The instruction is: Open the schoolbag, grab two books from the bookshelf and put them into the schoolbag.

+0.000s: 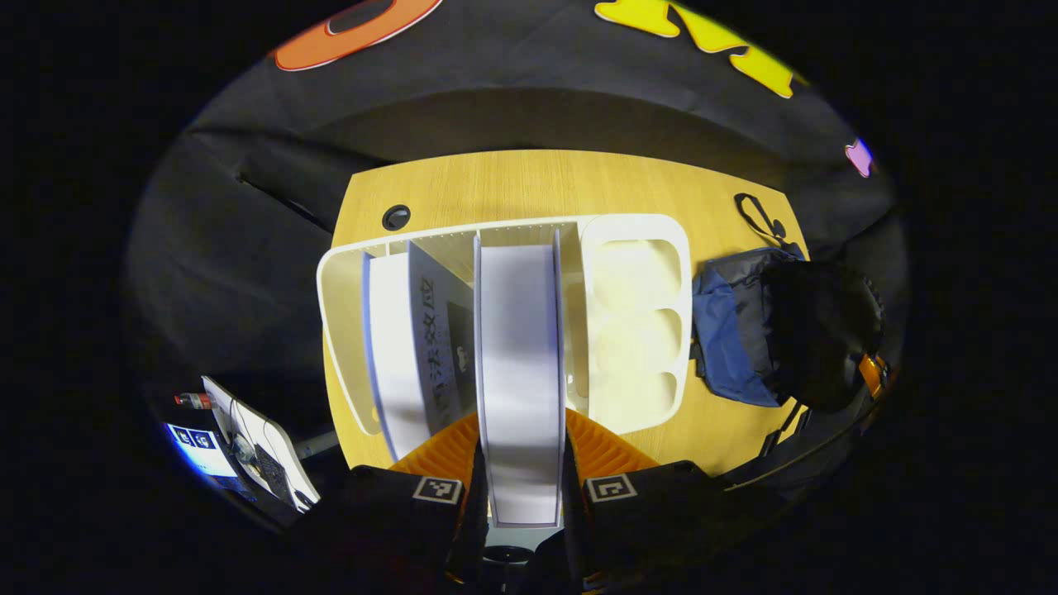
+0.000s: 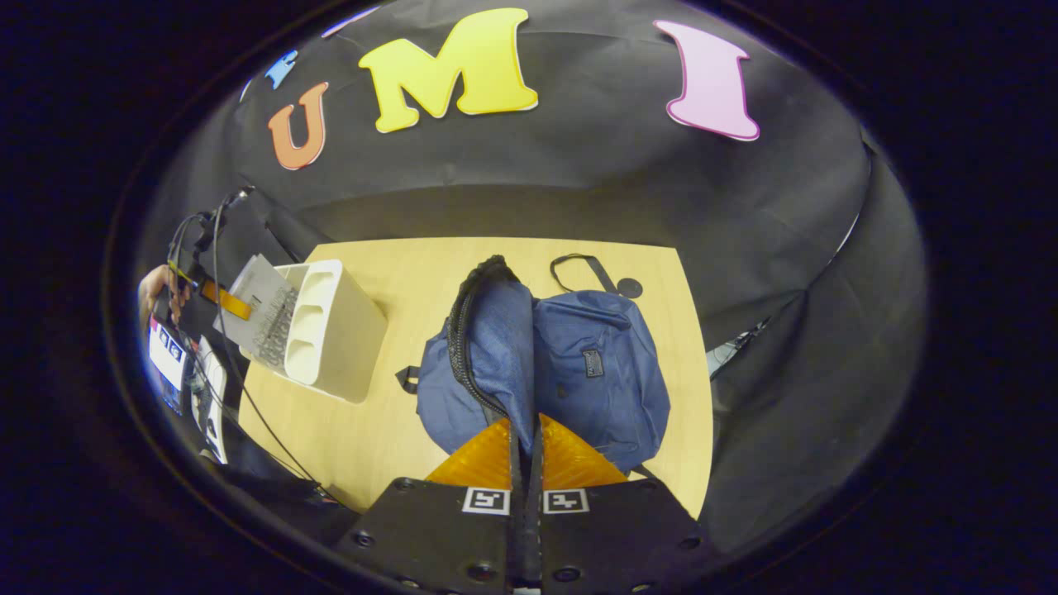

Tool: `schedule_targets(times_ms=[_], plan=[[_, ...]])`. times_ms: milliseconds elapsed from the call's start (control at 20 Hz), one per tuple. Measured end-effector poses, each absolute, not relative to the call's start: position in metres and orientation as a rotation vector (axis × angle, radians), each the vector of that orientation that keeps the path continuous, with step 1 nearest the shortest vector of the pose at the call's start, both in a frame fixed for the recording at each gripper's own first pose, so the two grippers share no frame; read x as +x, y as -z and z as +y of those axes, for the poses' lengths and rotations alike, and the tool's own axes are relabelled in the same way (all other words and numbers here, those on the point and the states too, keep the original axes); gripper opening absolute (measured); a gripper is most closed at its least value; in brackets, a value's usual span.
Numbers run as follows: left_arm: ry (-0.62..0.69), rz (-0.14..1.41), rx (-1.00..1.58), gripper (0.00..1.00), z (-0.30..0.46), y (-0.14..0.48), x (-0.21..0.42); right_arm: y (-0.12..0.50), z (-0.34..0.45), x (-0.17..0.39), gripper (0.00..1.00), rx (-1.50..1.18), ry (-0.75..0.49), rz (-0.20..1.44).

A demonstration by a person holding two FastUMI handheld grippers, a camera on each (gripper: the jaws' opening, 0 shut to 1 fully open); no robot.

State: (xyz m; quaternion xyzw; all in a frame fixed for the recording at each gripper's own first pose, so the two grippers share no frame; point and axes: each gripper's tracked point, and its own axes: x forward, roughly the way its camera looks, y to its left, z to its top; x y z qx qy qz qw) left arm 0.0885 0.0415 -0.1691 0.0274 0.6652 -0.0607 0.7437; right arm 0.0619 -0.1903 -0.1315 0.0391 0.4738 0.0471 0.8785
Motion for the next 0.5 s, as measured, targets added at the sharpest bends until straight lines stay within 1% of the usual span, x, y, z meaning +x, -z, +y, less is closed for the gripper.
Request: schedule_targets(times_ms=[50,150,200,350,500], plan=[[0.144,1.436,0.060,0.45,0.045,0.154,0.086,0.131,-0.189,0.062,0.00,0.081,-0.103,0.988],[0.157,1.390,0.060,0.36,0.052,0.122,0.083,0.130,-0.186,0.062,0.00,0.071,-0.113,0.988],[0.163,1.369,0.046,0.41,0.052,0.107,0.082,0.130,-0.184,0.061,0.00,0.062,-0.116,0.986],[0.172,1.288,-0.019,0.40,0.058,0.061,0.084,0.130,-0.181,0.061,0.00,0.046,-0.120,0.984],[0.212,1.204,-0.141,0.40,0.044,0.028,0.087,0.131,-0.179,0.060,0.00,0.054,-0.115,0.985]])
